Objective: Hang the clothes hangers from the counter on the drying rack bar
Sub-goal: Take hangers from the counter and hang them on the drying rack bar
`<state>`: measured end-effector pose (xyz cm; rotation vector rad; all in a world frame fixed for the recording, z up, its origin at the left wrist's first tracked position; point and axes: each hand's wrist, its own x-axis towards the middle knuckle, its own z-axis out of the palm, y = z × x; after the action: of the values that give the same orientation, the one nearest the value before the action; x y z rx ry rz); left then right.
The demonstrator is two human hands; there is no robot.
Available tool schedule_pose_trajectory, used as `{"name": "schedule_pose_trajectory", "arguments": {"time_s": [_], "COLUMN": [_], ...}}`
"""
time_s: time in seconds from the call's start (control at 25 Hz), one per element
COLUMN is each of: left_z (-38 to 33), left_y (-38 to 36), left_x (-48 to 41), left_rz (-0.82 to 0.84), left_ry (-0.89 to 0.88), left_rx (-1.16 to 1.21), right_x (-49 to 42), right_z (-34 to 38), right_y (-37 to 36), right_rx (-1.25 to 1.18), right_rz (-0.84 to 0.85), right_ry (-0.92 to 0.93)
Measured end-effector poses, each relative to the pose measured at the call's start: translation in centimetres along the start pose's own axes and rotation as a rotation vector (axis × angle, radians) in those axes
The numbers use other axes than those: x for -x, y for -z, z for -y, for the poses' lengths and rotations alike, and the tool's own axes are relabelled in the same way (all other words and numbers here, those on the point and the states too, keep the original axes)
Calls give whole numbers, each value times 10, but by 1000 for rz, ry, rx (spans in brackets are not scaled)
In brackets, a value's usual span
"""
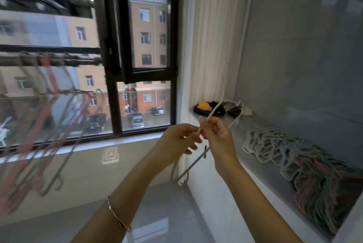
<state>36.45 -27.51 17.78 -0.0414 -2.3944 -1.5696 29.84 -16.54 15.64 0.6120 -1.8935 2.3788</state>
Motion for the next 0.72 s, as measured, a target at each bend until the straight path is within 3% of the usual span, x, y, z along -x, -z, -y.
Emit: {"name": "schedule_pose_trajectory", "arguments": {"time_s": [0.24, 0.52, 0.72], "left_z": [-53, -93, -86], "left_y": [91, 183, 246], "left_x": [128, 263, 341], "left_rz": [-103, -393, -616], "left_ry": [-20, 13, 38], "left_rx": [53, 21, 68], "right_x": [98, 186, 228], "right_z": [74, 133, 130], "right_y": [-80, -187, -249], "right_rx": [-74, -50, -8], "right_rz": [98, 342, 464], "right_ry": [140, 262, 277]}}
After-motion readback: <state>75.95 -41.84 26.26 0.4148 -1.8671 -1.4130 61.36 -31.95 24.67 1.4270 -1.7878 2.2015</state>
